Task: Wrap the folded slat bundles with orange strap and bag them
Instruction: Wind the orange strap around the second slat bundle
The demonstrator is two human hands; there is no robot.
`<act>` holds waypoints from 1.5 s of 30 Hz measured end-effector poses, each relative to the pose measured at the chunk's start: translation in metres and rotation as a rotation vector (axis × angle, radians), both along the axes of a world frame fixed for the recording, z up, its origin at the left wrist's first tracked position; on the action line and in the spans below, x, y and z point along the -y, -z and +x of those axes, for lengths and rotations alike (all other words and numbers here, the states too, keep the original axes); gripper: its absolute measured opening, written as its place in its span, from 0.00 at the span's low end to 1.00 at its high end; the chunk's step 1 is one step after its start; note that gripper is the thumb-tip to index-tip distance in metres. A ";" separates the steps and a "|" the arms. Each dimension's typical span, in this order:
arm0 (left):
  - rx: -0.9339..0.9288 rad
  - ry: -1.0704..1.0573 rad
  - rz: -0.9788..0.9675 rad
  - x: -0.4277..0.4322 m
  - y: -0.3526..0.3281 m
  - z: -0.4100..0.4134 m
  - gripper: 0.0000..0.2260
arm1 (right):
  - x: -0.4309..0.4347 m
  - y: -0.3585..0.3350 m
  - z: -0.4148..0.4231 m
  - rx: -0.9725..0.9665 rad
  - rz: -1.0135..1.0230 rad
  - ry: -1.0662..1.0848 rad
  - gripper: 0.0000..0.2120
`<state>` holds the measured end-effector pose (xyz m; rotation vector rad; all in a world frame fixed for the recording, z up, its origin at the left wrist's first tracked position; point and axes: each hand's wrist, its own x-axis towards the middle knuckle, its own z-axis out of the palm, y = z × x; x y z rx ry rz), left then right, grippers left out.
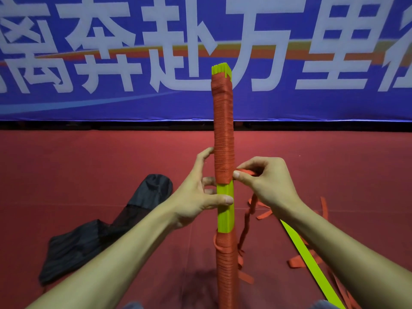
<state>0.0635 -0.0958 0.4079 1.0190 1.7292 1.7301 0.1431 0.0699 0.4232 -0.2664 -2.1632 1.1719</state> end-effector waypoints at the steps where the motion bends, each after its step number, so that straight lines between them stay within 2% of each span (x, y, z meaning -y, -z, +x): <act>1: 0.013 0.000 0.001 0.000 0.000 0.001 0.44 | 0.000 0.000 0.000 -0.003 -0.004 0.002 0.04; 5: 0.032 0.036 0.000 0.000 0.000 0.006 0.45 | -0.002 0.004 -0.001 0.003 0.015 0.012 0.05; 10: 0.007 -0.081 0.053 -0.005 0.002 0.009 0.44 | -0.007 0.002 0.000 0.004 0.053 -0.004 0.03; 14: 0.015 -0.114 0.059 0.002 0.003 0.003 0.43 | -0.013 -0.002 0.006 0.026 0.073 -0.083 0.07; 17: 0.003 -0.122 0.051 0.006 0.003 0.001 0.42 | -0.014 -0.001 0.006 0.050 0.183 -0.065 0.08; 20: -0.009 -0.122 0.040 0.007 0.004 0.000 0.41 | -0.016 0.000 0.005 0.001 0.247 -0.002 0.11; 26: -0.001 -0.111 0.057 0.006 0.003 0.001 0.41 | -0.023 0.004 0.005 -0.086 0.482 0.047 0.09; 31: 0.020 -0.129 0.069 0.007 0.003 -0.001 0.40 | -0.029 0.005 0.006 -0.116 0.571 0.074 0.20; 38: 0.038 -0.162 0.074 0.010 0.003 -0.008 0.40 | -0.032 0.009 0.002 -0.086 0.545 -0.058 0.20; 42: 0.041 -0.164 0.059 0.011 0.005 -0.009 0.40 | -0.031 0.011 0.004 -0.006 0.333 -0.166 0.22; 45: 0.053 -0.177 0.056 0.011 0.006 -0.013 0.40 | -0.029 0.010 0.004 -0.046 0.123 -0.221 0.21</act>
